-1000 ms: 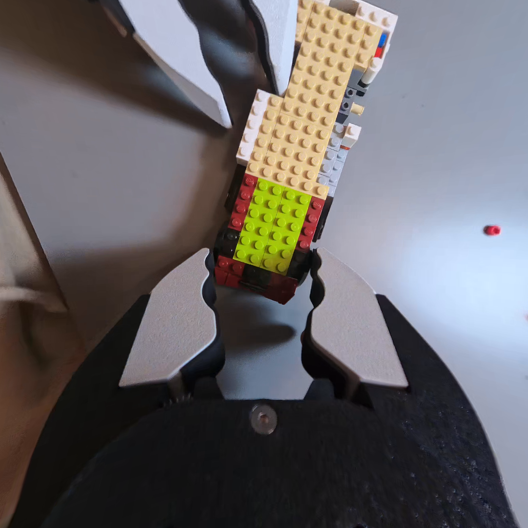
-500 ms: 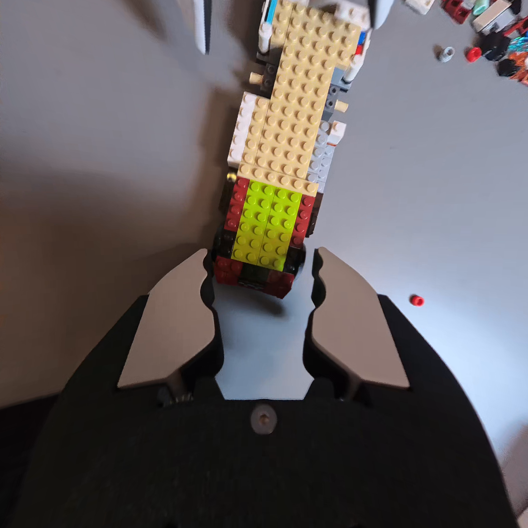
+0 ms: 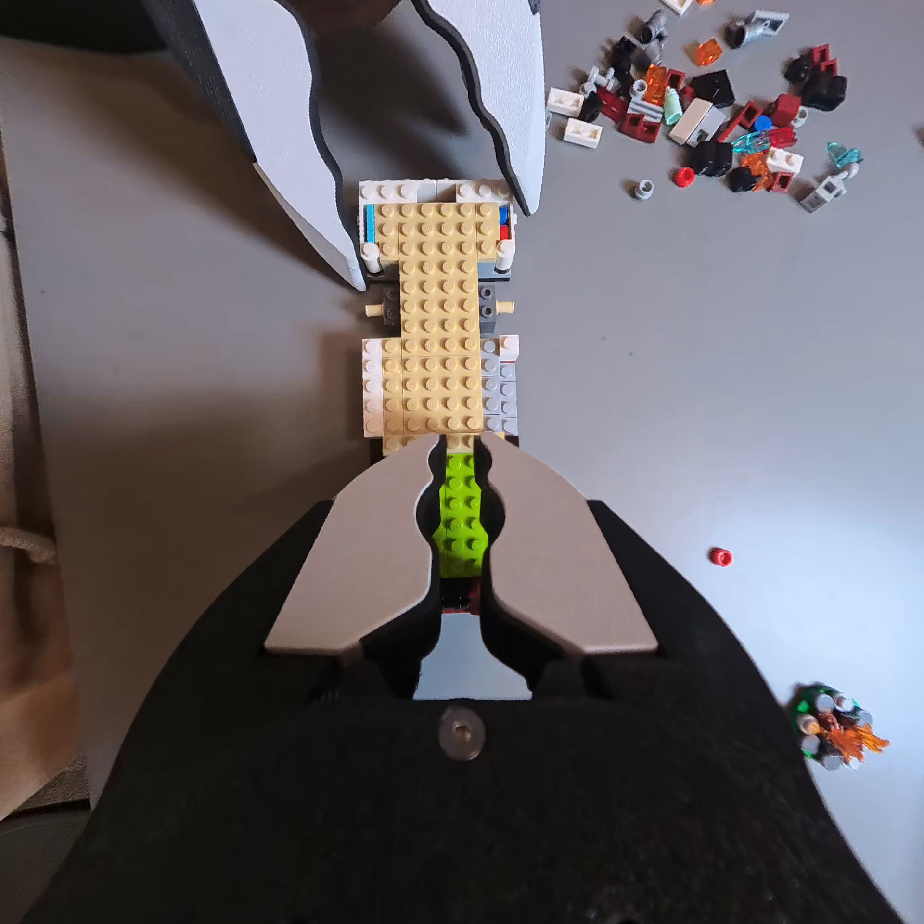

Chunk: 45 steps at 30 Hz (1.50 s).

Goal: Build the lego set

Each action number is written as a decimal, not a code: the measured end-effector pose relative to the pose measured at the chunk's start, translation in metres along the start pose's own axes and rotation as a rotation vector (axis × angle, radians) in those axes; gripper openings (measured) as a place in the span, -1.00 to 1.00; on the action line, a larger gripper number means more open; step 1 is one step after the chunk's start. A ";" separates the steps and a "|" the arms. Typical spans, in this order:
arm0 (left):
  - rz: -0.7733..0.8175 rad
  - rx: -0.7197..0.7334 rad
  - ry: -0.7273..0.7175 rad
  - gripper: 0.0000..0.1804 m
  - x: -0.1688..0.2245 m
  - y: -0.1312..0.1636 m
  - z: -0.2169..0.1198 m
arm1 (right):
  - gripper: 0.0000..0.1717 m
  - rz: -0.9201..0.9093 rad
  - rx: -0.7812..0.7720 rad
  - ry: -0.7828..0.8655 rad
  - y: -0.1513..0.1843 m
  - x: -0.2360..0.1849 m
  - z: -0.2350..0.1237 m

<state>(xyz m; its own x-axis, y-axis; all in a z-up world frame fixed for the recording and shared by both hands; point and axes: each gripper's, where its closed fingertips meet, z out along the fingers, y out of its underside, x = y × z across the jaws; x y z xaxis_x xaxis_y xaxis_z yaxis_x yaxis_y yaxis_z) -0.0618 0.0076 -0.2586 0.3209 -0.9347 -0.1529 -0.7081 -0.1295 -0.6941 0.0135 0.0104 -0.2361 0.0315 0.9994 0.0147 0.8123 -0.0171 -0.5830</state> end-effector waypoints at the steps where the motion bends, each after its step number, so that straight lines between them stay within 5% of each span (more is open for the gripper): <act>1: 0.001 -0.001 0.001 -0.18 0.001 0.000 0.000 | -0.90 0.003 -0.008 0.000 0.001 0.000 0.001; 13: -0.009 -0.007 -0.003 -0.18 0.003 0.000 -0.001 | -1.00 -0.059 -0.181 0.002 0.004 -0.001 0.004; 22: -0.011 -0.008 -0.006 -0.18 0.002 0.001 -0.001 | -1.00 -0.052 -0.140 0.046 0.003 0.000 0.005; 24: -0.020 -0.010 -0.014 -0.18 0.001 0.001 -0.001 | -1.00 -0.031 -0.072 0.056 0.000 0.003 0.005; 31: -0.081 -0.015 -0.076 -0.18 -0.015 0.005 -0.002 | -0.42 0.076 0.376 0.201 -0.036 0.032 -0.031; 36: -0.124 -0.012 -0.122 -0.18 -0.029 0.010 -0.003 | -0.43 0.131 0.670 0.355 -0.056 0.067 -0.065; 45: -0.122 0.017 -0.129 -0.18 -0.039 0.013 -0.005 | -0.56 0.158 0.840 0.477 -0.085 0.149 -0.108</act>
<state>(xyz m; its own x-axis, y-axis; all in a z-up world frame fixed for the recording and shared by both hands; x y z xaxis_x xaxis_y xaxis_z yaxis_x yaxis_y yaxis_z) -0.0868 0.0401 -0.2580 0.4831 -0.8618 -0.1550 -0.6482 -0.2330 -0.7249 0.0118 0.1573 -0.0962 0.4865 0.8673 0.1058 0.1055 0.0619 -0.9925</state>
